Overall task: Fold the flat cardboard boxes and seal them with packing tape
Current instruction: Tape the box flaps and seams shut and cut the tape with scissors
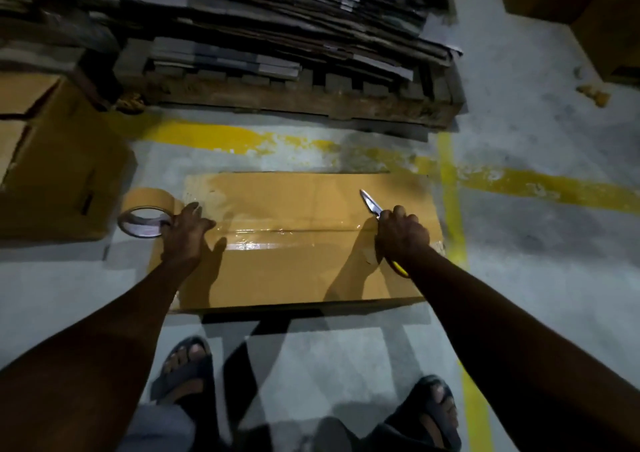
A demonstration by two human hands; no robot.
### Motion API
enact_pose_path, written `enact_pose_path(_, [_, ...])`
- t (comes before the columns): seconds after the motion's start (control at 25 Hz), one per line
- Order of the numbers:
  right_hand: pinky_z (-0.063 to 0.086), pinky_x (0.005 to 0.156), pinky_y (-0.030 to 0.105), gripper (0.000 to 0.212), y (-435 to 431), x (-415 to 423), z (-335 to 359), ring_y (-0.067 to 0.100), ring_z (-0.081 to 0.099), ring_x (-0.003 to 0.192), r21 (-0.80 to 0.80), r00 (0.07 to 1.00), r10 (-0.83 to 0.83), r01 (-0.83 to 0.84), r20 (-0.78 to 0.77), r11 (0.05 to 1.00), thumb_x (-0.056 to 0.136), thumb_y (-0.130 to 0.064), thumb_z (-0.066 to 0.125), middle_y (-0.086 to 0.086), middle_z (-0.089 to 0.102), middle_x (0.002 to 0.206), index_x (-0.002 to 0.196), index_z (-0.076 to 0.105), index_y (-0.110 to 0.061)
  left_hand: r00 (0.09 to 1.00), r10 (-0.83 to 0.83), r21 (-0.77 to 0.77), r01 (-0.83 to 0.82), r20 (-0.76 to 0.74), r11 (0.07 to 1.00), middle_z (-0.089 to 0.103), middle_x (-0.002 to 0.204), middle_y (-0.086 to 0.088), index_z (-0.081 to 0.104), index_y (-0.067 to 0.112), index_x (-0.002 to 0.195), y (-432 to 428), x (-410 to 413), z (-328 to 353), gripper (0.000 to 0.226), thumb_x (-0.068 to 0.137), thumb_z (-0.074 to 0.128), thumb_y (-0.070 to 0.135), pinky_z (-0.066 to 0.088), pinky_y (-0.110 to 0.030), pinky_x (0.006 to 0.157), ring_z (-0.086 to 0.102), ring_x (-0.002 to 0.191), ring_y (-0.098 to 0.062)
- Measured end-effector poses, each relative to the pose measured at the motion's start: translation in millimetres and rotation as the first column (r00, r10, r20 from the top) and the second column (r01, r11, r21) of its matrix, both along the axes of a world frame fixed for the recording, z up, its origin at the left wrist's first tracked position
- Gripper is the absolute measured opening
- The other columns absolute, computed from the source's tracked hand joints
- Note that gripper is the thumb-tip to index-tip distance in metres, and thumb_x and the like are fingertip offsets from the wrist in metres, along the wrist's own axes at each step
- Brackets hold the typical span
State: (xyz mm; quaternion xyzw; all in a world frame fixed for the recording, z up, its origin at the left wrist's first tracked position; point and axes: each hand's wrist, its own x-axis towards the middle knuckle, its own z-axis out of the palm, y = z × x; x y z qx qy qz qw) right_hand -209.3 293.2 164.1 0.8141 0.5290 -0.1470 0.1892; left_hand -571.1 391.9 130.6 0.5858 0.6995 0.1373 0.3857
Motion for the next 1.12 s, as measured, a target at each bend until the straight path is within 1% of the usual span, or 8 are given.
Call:
enact_pose_path(0.16, [0.053, 0.073, 0.040, 0.031, 2, 2, -8, 0.031, 0.052, 0.110, 0.130, 0.988, 0.131, -0.141, 0.081, 0.981, 0.100, -0.019, 0.042, 0.010, 0.050, 0.121, 0.129, 0.047, -0.010, 0.982, -0.187, 0.028, 0.188, -0.015, 0.982, 0.035, 0.152, -0.015, 0.060, 0.004, 0.123, -5, 26, -5, 0.055, 0.084, 0.045, 0.038, 0.020, -0.052, 0.112, 0.037, 0.134, -0.040])
enact_pose_path(0.4, [0.046, 0.063, 0.039, 0.036, 21, 0, -24, 0.035, 0.049, 0.110, 0.208, 0.961, 0.242, -0.266, 0.134, 0.941, 0.101, -0.014, 0.036, 0.012, 0.048, 0.124, 0.137, 0.039, -0.011, 0.854, -0.024, -0.033, 0.048, 0.519, 0.998, 0.045, 0.142, -0.002, 0.046, 0.041, 0.129, -24, 118, -8, 0.065, 0.065, 0.059, 0.044, 0.023, -0.051, 0.116, 0.037, 0.138, -0.025])
enact_pose_path(0.52, [0.049, 0.073, 0.045, 0.043, 30, 0, -35, 0.040, 0.050, 0.108, 0.239, 0.946, 0.299, -0.322, 0.129, 0.916, 0.098, -0.015, 0.041, 0.018, 0.047, 0.124, 0.141, 0.037, -0.011, 0.784, 0.034, -0.130, 0.059, 0.619, 0.990, 0.039, 0.148, -0.010, 0.045, 0.022, 0.137, -26, 141, 11, 0.062, 0.077, 0.059, 0.029, 0.031, -0.034, 0.110, 0.038, 0.137, -0.026])
enact_pose_path(0.8, [0.042, 0.100, 0.052, 0.071, 43, -28, 23, 0.045, 0.043, 0.127, 0.241, 0.935, 0.212, -0.145, -0.284, 0.960, 0.097, -0.032, 0.053, 0.025, 0.040, 0.141, 0.155, 0.017, -0.013, 0.743, 0.044, -0.150, 0.077, 0.668, 0.986, 0.052, 0.131, -0.011, 0.053, 0.028, 0.120, -26, 133, 95, 0.043, 0.078, 0.057, 0.024, 0.043, -0.024, 0.078, 0.052, 0.111, -0.023])
enact_pose_path(0.92, [0.043, 0.093, 0.040, 0.066, 36, -62, 95, 0.035, 0.053, 0.118, 0.286, 0.663, -0.043, 0.379, -0.747, 0.880, 0.096, -0.020, 0.056, 0.022, 0.053, 0.132, 0.154, 0.025, -0.016, 0.700, -0.054, -0.050, 0.127, 0.712, 0.991, 0.058, 0.107, -0.004, 0.055, 0.019, 0.122, -38, 126, 178, 0.033, 0.090, 0.053, 0.013, 0.046, -0.011, 0.061, 0.058, 0.088, -0.016])
enact_pose_path(1.0, [0.050, 0.086, 0.048, 0.064, 5, -86, 145, 0.028, 0.058, 0.108, 0.040, 0.182, -0.123, 0.698, -0.975, 0.715, 0.095, -0.014, 0.057, 0.009, 0.060, 0.120, 0.150, 0.028, -0.029, 0.683, -0.186, 0.034, 0.230, 0.707, 0.973, 0.061, 0.103, -0.001, 0.057, 0.025, 0.118, -50, 101, 227, 0.030, 0.089, 0.053, 0.019, 0.043, -0.021, 0.069, 0.058, 0.084, -0.013])
enact_pose_path(1.04, [0.052, 0.085, 0.054, 0.062, -12, -95, 165, 0.028, 0.062, 0.106, -0.076, -0.028, -0.082, 0.733, -0.996, 0.676, 0.094, -0.009, 0.058, 0.006, 0.064, 0.115, 0.146, 0.033, -0.032, 0.657, -0.262, 0.073, 0.300, 0.707, 0.951, 0.063, 0.101, 0.003, 0.059, 0.030, 0.114, -58, 85, 245, 0.031, 0.084, 0.056, 0.023, 0.040, -0.027, 0.075, 0.059, 0.088, -0.013])
enact_pose_path(1.12, [0.054, 0.081, 0.056, 0.056, -43, -108, 197, 0.028, 0.067, 0.098, -0.131, -0.215, 0.029, 0.690, -0.976, 0.712, 0.091, 0.002, 0.057, 0.004, 0.069, 0.106, 0.134, 0.047, -0.031, 0.561, -0.368, 0.123, 0.425, 0.741, 0.897, 0.068, 0.093, 0.009, 0.058, 0.032, 0.113, -72, 53, 264, 0.036, 0.078, 0.062, 0.024, 0.043, -0.030, 0.078, 0.062, 0.089, -0.012])
